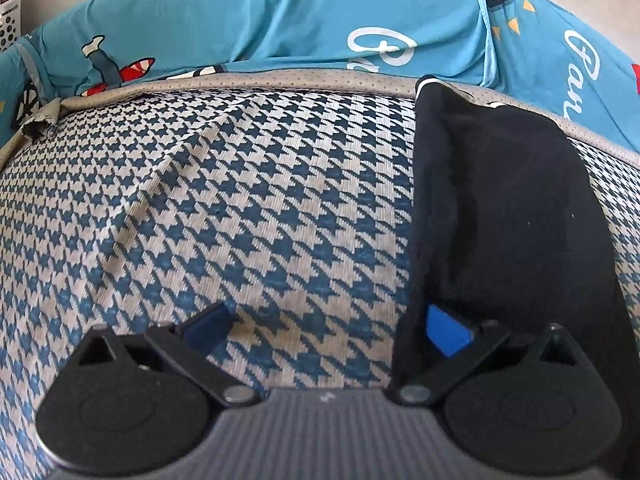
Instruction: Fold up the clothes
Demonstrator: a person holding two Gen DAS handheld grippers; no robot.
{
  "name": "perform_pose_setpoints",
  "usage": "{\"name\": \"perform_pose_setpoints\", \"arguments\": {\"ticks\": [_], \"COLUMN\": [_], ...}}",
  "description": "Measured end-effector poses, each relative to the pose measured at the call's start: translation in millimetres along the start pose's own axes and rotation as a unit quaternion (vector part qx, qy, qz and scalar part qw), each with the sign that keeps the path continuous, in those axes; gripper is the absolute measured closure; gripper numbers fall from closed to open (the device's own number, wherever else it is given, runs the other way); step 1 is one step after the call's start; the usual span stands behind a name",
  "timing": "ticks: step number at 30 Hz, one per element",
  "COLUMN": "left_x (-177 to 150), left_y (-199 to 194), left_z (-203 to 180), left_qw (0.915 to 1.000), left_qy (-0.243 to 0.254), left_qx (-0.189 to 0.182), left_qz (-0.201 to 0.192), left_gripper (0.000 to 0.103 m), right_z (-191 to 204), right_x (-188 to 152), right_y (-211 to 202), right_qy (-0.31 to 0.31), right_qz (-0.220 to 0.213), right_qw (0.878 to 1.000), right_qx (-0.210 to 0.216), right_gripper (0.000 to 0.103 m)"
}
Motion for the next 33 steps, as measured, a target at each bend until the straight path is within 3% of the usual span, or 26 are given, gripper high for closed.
{"name": "perform_pose_setpoints", "arguments": {"ticks": [7,14,28,33], "left_x": [0,9,2,1], "left_y": [-3,-19,-10,-7], "left_z": [-2,-5,-11,-11], "left_qw": [0.9998,0.9987,0.9997,0.9998], "left_qy": [-0.005,0.0,-0.003,-0.007], "left_qx": [0.017,0.024,0.01,0.005], "left_qz": [-0.008,-0.045,-0.024,-0.019], "left_gripper": [0.0,0.0,0.0,0.0], "right_z": [-28,-50,-93,-112], "right_x": [46,77,123,130], "right_y": [23,42,81,97], "right_qy": [0.025,0.057,0.115,0.161], "right_qz": [-0.025,-0.048,-0.078,-0.074], "right_qw": [0.999,0.997,0.99,0.983], "right_qx": [-0.004,0.0,0.027,0.043], "right_gripper": [0.079,0.075,0.073,0.071]}}
Point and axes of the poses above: each gripper's, at about its wrist camera, not at the fingertips, and y roughly the way its jaws point, z to its left, x to its top, the point moved 10 cm from there along y, roughly the way its jaws point, and after that the axes turned 6 degrees about x, right-handed, at the moved point
